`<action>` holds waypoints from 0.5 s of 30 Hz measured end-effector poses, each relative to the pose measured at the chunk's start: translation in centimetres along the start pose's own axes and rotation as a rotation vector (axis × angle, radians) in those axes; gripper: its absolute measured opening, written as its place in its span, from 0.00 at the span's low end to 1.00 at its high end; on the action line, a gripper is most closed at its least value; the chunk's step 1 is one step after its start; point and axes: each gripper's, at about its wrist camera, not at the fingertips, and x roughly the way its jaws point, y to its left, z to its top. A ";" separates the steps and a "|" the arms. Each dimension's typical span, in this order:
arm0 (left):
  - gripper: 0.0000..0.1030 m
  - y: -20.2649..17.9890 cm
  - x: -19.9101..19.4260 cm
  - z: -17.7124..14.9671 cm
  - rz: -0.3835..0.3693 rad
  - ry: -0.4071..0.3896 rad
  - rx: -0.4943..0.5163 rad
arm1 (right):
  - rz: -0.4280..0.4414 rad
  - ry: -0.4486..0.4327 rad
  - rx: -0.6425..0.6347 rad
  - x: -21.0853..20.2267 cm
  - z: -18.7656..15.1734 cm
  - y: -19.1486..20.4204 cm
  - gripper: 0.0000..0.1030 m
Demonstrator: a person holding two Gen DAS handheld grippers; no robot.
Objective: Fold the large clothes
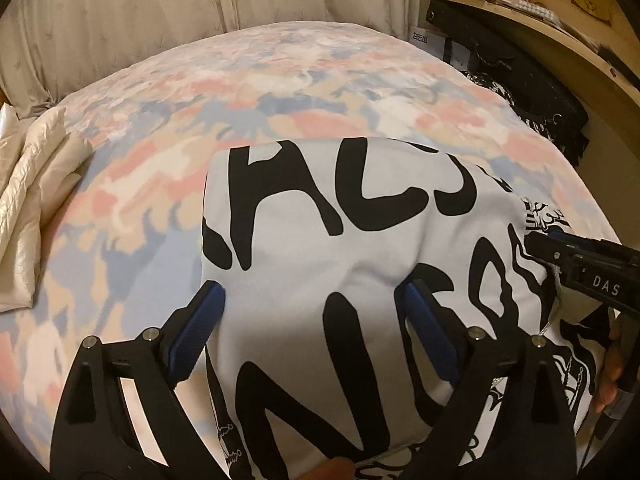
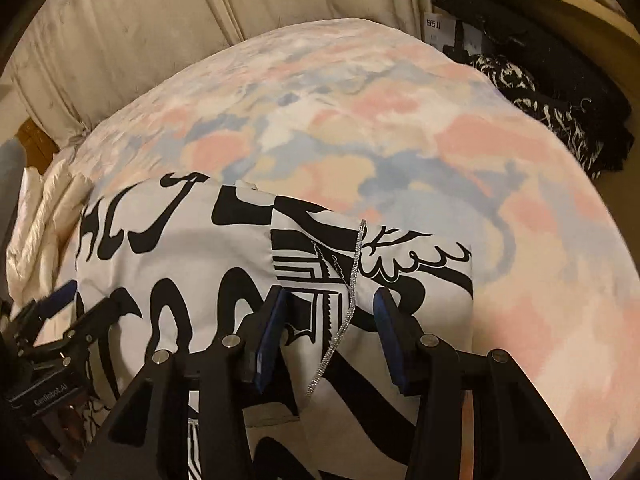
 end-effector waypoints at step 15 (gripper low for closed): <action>0.90 2.2 -3.1 -1.0 -0.092 0.104 -0.109 | 0.065 -0.015 0.018 -8.2 -1.6 -0.8 0.52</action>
